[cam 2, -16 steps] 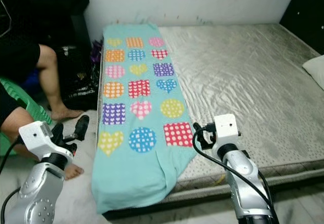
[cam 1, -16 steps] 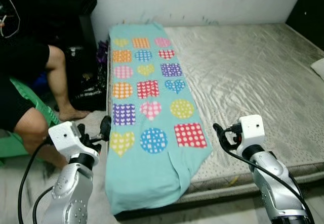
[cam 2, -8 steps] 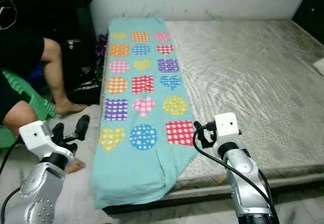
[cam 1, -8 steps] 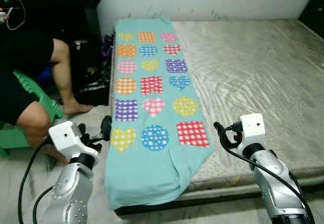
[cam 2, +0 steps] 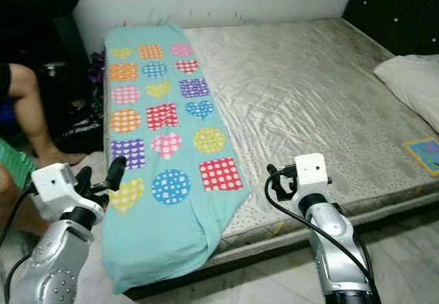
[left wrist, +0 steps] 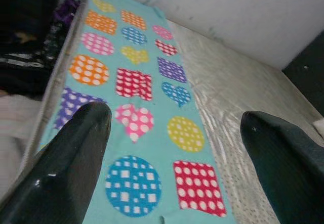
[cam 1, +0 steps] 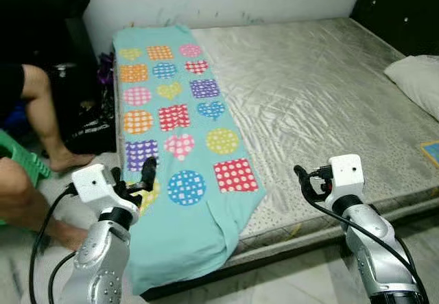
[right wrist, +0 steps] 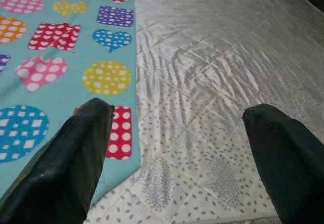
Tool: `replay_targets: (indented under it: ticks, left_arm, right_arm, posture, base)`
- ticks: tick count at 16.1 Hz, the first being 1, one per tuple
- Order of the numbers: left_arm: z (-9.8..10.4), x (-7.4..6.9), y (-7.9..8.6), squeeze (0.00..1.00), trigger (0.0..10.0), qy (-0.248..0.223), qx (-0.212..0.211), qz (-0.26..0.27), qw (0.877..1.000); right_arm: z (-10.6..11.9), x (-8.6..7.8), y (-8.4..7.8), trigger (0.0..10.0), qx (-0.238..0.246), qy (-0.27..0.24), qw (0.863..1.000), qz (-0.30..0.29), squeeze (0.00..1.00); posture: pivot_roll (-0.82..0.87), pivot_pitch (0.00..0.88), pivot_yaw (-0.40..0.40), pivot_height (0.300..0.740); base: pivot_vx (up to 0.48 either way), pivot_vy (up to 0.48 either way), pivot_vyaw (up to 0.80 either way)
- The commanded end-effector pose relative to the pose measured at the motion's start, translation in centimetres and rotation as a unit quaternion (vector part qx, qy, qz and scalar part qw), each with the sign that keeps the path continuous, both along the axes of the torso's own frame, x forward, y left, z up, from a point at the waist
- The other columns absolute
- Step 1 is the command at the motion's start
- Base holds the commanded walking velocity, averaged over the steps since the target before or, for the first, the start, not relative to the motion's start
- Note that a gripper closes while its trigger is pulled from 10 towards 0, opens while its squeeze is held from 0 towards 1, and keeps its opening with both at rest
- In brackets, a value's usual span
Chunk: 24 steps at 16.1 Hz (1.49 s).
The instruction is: Clean up the room
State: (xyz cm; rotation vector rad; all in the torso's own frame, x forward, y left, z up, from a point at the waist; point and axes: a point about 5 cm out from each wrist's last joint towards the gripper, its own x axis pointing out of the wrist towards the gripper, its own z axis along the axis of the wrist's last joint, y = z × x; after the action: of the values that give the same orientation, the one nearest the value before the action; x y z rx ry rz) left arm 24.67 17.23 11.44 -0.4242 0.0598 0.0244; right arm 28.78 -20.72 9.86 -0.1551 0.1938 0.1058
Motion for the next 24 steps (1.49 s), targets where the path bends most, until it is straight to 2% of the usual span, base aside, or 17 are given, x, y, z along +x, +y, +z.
replay_targets:
  ticks: [1, 8, 9, 12, 18, 24]
  left_arm:
    - [0.1, -0.2, 0.0, 0.0, 10.0, 0.002, 0.002, -0.001, 1.0]
    - [-0.2, -0.5, 0.0, 0.0, 10.0, 0.01, 0.001, 0.001, 1.0]
    - [-0.5, -0.6, 0.0, 0.0, 10.0, 0.025, 0.004, 0.008, 1.0]
    - [-0.5, -1.0, 0.2, 0.0, 10.0, 0.031, 0.007, 0.012, 0.999]
    - [-0.8, -2.8, 1.3, 0.0, 10.0, 0.059, 0.022, 0.019, 0.998]
    - [-0.8, -2.6, 1.3, 0.0, 10.0, 0.065, 0.023, 0.018, 0.997]
  right_arm:
    - [0.2, 0.1, -0.2, 10.0, -0.002, -0.003, 1.0, -0.002, 0.0]
    - [0.3, 0.0, 0.1, 10.0, 0.005, -0.001, 1.0, 0.003, 0.0]
    - [0.2, 0.0, 0.3, 10.0, 0.007, 0.004, 1.0, 0.007, 0.0]
    - [-0.2, -0.1, 0.7, 10.0, 0.015, 0.032, 0.999, 0.023, 0.0]
    - [-1.7, -2.3, 1.4, 10.0, 0.021, 0.09, 0.994, 0.051, 0.0]
    - [-1.4, -2.6, 1.9, 10.0, 0.022, 0.095, 0.993, 0.063, 0.0]
  posture:
    - [-0.04, 0.075, -0.015, 0.74]
    - [-0.03, 0.088, -0.02, 0.74]
    - [-0.03, 0.096, -0.021, 0.74]
    - [-0.02, 0.133, -0.02, 0.74]
    - [0.0, 0.216, -0.009, 0.74]
    - [-0.01, 0.217, -0.012, 0.74]
  base:
    - [0.0, 0.0, 0.0]
    - [0.041, 0.0, 0.0]
    - [0.0, 0.0, 0.0]
    - [0.0, 0.0, 0.0]
    - [0.0, 0.0, 0.0]
    - [0.0, 0.0, 0.0]
